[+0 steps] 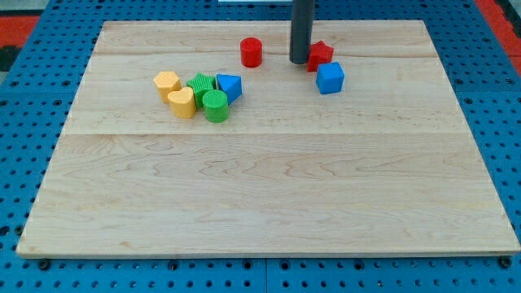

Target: Slide the group of blocks down a bit

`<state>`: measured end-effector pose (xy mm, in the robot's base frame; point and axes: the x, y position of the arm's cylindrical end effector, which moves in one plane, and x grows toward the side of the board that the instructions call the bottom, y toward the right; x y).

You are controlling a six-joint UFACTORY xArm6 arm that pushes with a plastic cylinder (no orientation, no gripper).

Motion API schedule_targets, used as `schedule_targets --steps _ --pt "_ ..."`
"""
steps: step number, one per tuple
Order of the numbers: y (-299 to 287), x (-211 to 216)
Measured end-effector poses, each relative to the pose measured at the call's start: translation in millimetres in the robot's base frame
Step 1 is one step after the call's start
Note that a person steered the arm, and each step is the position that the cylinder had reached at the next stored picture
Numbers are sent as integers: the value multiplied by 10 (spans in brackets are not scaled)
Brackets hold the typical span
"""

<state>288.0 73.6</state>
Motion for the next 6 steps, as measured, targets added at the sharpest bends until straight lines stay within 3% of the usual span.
schedule_targets --steps 1,3,4,6 --pt "179 0" --pt "-779 48" --pt "-1226 269" --pt "-1519 524"
